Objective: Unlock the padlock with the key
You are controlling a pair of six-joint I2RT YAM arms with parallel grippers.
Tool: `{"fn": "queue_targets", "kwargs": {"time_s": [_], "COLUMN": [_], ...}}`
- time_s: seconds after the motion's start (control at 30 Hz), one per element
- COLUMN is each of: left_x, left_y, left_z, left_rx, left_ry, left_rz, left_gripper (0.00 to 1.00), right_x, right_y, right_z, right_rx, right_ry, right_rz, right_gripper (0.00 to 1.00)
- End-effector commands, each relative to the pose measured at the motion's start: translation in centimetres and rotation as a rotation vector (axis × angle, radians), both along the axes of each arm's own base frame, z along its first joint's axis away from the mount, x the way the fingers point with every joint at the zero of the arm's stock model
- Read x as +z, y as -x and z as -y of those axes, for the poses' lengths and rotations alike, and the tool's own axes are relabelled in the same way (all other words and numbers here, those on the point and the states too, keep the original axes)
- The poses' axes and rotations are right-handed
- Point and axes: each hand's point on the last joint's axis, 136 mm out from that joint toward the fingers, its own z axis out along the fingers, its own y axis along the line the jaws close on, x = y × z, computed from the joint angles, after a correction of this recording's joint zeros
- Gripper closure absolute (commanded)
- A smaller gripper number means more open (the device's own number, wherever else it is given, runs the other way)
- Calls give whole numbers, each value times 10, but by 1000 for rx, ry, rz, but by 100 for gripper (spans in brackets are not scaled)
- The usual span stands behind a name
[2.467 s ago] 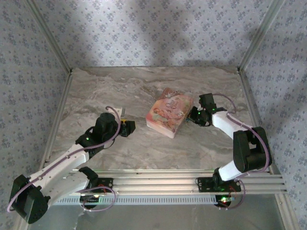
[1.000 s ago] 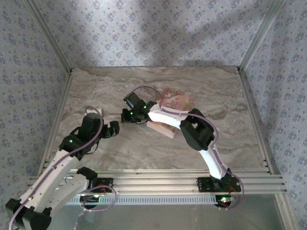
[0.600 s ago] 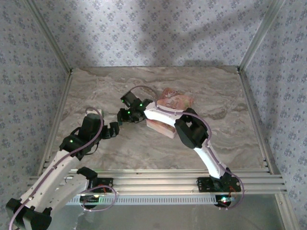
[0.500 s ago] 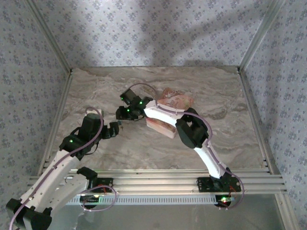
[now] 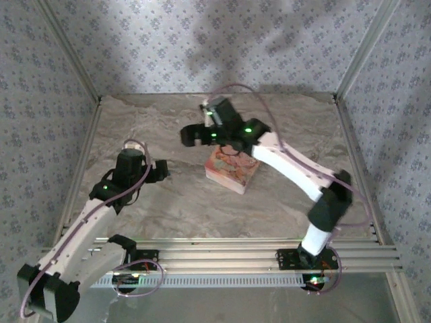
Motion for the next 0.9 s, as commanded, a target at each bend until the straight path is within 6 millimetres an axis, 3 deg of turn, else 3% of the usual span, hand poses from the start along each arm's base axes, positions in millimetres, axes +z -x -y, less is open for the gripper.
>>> {"fn": "queue_targets", "kwargs": {"time_s": [0.0, 0.13, 0.2, 0.27, 0.37, 0.47, 0.6, 0.77, 0.87], "left_x": [42, 31, 22, 11, -13, -39, -65, -78, -69], "left_y": [-36, -54, -62, -67, -72, -74, -75, -72, -75], "left_z": [0, -21, -30, -40, -65, -80, -83, -87, -86], "left_rx": [-7, 19, 1, 5, 92, 137, 136, 151, 149], "left_ry": [-73, -259, -328, -337, -269, -269, -288, -289, -279], "left_rz": [160, 176, 203, 215, 189, 171, 168, 198, 286], "left_gripper": [2, 2, 2, 2, 2, 2, 2, 2, 2], "right_x": [-22, -33, -62, -84, -111, -126, -147, -158, -164], "right_y": [-1, -4, -5, -6, -7, -11, -11, -13, -13], "right_z": [76, 169, 221, 258, 297, 321, 344, 373, 379], "right_rx": [-137, -317, -417, -473, -526, -550, -574, -686, -717], "right_ry": [153, 175, 205, 224, 270, 329, 451, 394, 333], "right_rz": [23, 80, 62, 67, 129, 217, 278, 390, 453], "right_gripper": [0, 0, 0, 0, 0, 0, 0, 0, 0]}}
